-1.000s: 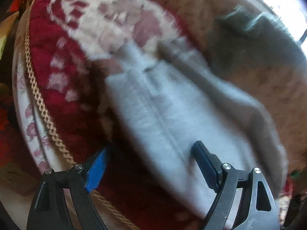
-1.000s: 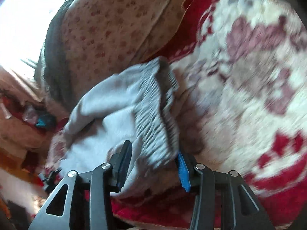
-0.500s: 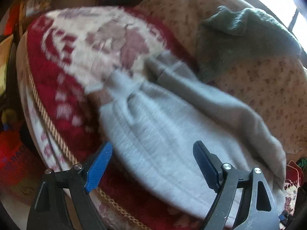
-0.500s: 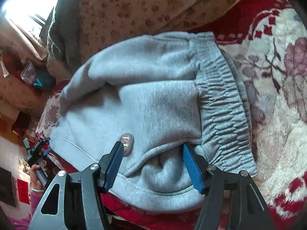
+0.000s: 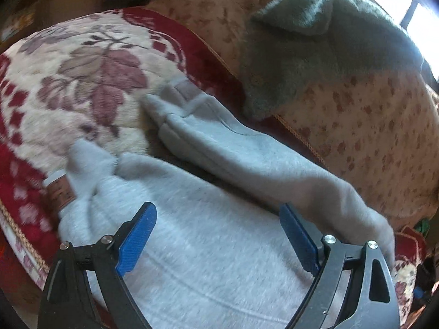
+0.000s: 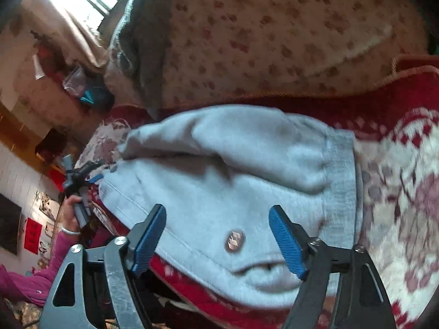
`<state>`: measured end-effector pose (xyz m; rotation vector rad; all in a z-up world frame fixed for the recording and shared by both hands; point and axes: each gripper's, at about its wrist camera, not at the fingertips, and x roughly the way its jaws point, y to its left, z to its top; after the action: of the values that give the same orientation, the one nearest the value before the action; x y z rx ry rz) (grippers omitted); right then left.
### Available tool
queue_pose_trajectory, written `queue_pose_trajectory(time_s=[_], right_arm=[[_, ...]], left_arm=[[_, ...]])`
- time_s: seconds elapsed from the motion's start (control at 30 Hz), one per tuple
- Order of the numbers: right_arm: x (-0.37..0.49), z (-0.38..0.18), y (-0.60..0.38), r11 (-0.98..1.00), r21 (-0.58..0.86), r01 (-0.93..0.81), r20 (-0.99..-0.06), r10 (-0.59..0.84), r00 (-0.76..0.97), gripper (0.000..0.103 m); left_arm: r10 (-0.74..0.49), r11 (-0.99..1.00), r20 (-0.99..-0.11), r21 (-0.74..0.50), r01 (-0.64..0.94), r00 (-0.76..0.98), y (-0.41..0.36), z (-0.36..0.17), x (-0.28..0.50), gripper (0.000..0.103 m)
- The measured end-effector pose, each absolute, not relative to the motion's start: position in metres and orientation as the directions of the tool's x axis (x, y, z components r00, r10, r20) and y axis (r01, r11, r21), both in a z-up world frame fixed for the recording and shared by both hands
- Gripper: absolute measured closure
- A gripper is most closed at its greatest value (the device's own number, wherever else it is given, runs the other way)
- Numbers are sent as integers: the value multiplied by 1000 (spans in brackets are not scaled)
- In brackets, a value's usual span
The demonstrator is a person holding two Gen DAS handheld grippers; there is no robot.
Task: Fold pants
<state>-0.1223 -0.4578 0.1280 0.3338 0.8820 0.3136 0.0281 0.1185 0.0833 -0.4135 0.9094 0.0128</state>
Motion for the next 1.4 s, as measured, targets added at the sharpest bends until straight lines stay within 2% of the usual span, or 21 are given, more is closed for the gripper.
queue_pose_trajectory(time_s=[0.07,0.33,0.67,0.83,1.1,1.17,1.23,1.3,1.4], right_arm=[[-106,132,-441,925,346,-158,-700,367,613,14],[-30,108,-368,930,166,-328,-749,335,571,12],[26,78,-328,894,-101,-437,-810,181,558,12],[38,79,-333,884,-70,-462,-826,209,524,12],[63,83,-330,863,-65,-501,-839,224,496,10],[70,82,-329,860,-64,-506,-843,225,489,10],[73,80,-328,858,-61,-510,-844,228,486,10],[75,79,-328,854,-58,-517,-843,236,484,10],[76,76,-329,851,-47,-524,-840,250,482,10]], left_arm=[[-155,920,-772,-340,-195,616,117,80,36,12],[-222,830,-772,-470,-300,596,151,59,73,12],[-158,829,-804,-423,-365,573,159,46,122,12],[-171,855,-770,-426,-296,615,146,70,140,12],[-169,906,-848,-334,-259,503,118,66,215,12],[-133,932,-873,-271,-240,469,107,61,230,12],[-36,956,-907,-154,-250,419,94,52,246,12],[9,954,-920,-110,-280,392,91,45,254,12],[15,942,-933,-108,-319,360,85,34,263,12]])
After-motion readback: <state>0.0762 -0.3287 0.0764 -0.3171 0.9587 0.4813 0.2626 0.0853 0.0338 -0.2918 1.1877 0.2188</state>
